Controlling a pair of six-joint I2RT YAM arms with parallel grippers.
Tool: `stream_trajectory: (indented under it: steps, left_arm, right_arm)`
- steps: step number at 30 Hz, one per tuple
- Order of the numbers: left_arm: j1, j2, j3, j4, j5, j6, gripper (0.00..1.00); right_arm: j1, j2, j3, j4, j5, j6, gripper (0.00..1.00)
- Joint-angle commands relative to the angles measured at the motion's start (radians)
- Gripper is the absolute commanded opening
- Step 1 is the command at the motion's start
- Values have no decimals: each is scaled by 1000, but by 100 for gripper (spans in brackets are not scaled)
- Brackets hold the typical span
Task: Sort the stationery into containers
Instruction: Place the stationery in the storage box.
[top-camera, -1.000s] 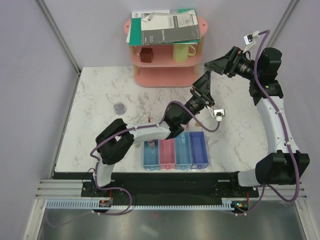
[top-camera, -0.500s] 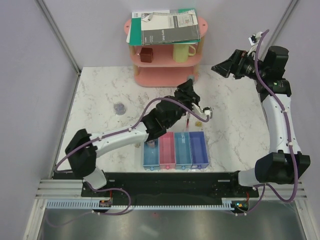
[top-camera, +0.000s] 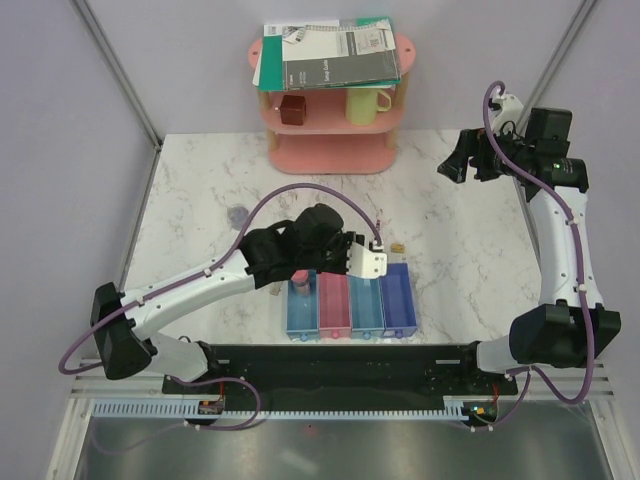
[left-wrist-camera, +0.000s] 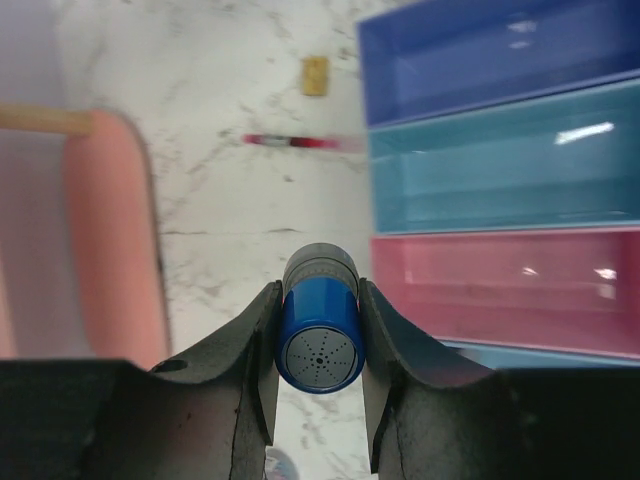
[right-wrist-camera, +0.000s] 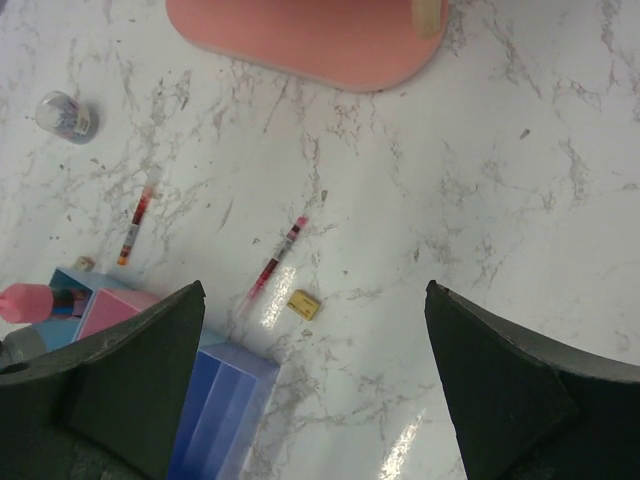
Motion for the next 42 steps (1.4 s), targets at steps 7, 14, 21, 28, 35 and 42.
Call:
stream_trajectory:
  steps: [7, 14, 21, 28, 35, 42]
  left_arm:
    - [1, -26, -119, -100, 246, -174, 2]
    - [0, -20, -182, -100, 287, -188, 2]
    - [-2, 47, -228, -74, 325, -199, 2]
    - [-6, 83, -272, 0, 310, -209, 2]
    - [-9, 96, -330, 60, 316, -212, 2]
    - [-26, 112, -337, 84, 316, -220, 3]
  right_arm:
    - [-3, -21, 49, -86, 71, -130, 98]
    - [-3, -13, 50, -85, 66, -130, 98]
    - [-3, -13, 64, -82, 55, -119, 98]
    - [-2, -4, 79, -80, 44, -116, 98]
    - [-3, -4, 89, -80, 37, -116, 98]
    - [-3, -5, 86, -80, 28, -111, 98]
